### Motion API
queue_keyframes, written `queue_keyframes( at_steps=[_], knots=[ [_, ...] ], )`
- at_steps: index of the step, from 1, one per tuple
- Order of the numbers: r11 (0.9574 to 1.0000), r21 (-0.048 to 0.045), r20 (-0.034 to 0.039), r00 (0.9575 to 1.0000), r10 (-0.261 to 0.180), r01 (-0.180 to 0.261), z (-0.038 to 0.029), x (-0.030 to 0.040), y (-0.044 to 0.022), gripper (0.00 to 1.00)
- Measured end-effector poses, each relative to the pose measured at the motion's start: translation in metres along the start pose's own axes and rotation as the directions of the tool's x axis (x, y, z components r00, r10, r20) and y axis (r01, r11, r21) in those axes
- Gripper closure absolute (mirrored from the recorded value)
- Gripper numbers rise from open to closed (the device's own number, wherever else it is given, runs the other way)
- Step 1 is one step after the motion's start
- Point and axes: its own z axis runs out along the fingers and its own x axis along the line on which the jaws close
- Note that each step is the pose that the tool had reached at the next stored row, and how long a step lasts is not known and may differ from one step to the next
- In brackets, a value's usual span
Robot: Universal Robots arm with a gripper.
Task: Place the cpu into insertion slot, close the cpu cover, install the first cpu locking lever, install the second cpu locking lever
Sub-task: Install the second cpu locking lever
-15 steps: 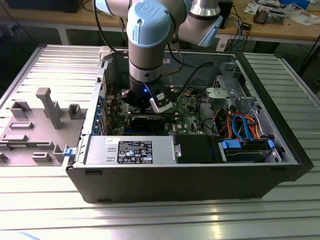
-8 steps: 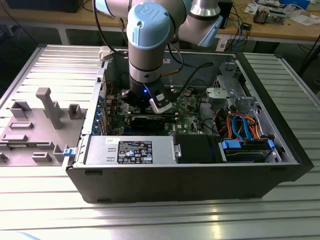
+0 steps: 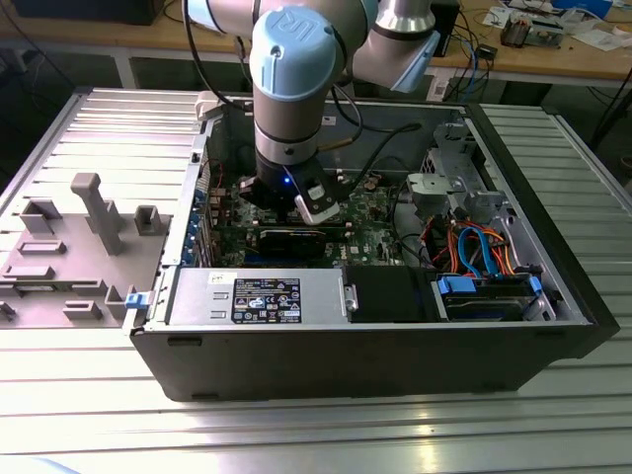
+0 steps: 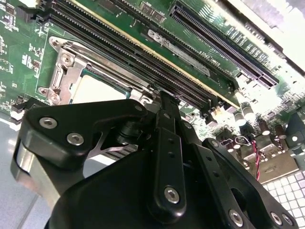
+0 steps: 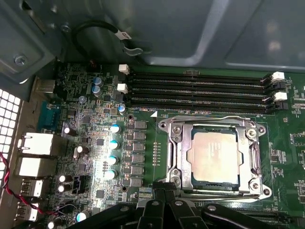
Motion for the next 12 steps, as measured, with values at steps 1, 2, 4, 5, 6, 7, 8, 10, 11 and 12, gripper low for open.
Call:
queue_keyframes(
  at_steps=[1, 2, 4, 5, 6, 7, 8, 10, 11, 12],
  knots=[
    [1.0, -0.0005, 0.0, 1.0, 0.0, 0.0, 0.0003, 0.0, 0.0, 0.89],
    [1.0, -0.0012, 0.0002, 1.0, 0.0, 0.0, 0.0007, 0.0, -0.0001, 0.89],
    [1.0, -0.0028, 0.0004, 1.0, 0.0, 0.0, 0.0015, 0.0, -0.0002, 0.89],
    [1.0, -0.0036, 0.0004, 1.0, 0.0, 0.0, 0.0018, 0.0, -0.0003, 0.89],
    [1.0, -0.0047, 0.0006, 1.0, 0.0, 0.0, 0.0022, -0.0001, -0.0002, 0.89],
    [1.0, -0.0055, 0.0011, 1.0, 0.0, 0.0, 0.0028, -0.0002, -0.0001, 0.89],
    [1.0, -0.0059, 0.0008, 1.0, 0.0, 0.0, 0.0029, 0.0, 0.0001, 0.89],
    [1.0, -0.0062, 0.0006, 1.0, 0.0, 0.0, 0.0031, 0.0005, 0.0005, 0.89],
    [1.0, -0.0061, 0.0005, 1.0, 0.0, 0.0, 0.0031, 0.0006, 0.0005, 0.89],
    [1.0, -0.0061, 0.0005, 1.0, 0.0, 0.0, 0.003, 0.0007, 0.0006, 0.89]
  ],
)
